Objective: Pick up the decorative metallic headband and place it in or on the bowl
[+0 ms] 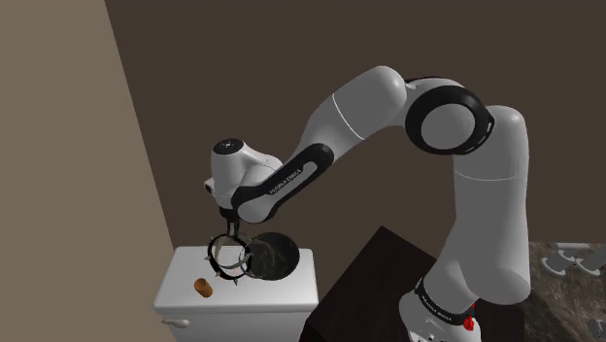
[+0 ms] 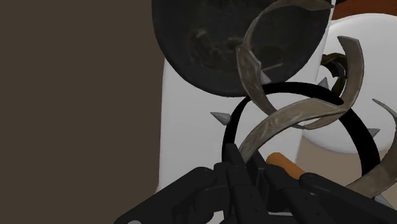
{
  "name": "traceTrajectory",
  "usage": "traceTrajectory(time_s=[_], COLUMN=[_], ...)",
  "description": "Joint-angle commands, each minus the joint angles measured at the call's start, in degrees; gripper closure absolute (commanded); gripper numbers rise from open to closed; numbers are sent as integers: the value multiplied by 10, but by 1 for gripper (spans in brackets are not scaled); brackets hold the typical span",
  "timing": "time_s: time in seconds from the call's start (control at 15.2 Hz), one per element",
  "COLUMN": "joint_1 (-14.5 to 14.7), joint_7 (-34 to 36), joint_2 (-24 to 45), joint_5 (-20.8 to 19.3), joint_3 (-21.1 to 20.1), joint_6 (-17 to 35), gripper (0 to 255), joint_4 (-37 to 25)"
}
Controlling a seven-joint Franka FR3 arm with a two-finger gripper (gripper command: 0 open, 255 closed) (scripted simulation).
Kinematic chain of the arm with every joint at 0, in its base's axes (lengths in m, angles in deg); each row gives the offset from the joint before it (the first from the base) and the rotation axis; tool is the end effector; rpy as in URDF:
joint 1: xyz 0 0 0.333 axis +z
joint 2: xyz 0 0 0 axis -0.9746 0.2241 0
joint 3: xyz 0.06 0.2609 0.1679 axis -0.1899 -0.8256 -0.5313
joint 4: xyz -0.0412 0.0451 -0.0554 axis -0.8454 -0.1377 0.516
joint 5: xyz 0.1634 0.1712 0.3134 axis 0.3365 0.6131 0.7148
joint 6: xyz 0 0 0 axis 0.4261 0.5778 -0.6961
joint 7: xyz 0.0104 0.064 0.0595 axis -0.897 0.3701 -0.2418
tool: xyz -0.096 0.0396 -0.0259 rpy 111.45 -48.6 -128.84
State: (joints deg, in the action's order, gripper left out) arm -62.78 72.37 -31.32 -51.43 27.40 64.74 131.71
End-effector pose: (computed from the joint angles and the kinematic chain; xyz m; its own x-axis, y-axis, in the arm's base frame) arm 0.5608 0.2504 0.2348 0.6791 0.7340 -0.0079 0.7318 -0.6762 0.0851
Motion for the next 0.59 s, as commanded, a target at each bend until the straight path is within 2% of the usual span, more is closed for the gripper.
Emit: traceTrajectory(time_s=[0.0, 0.53], joint_1=[-19, -97], joint_7=[-20, -113], joint_2=[-21, -107], joint_5=[3, 19], joint_3=[3, 18], joint_6=[18, 80], gripper=[255, 255], joint_4=[37, 173])
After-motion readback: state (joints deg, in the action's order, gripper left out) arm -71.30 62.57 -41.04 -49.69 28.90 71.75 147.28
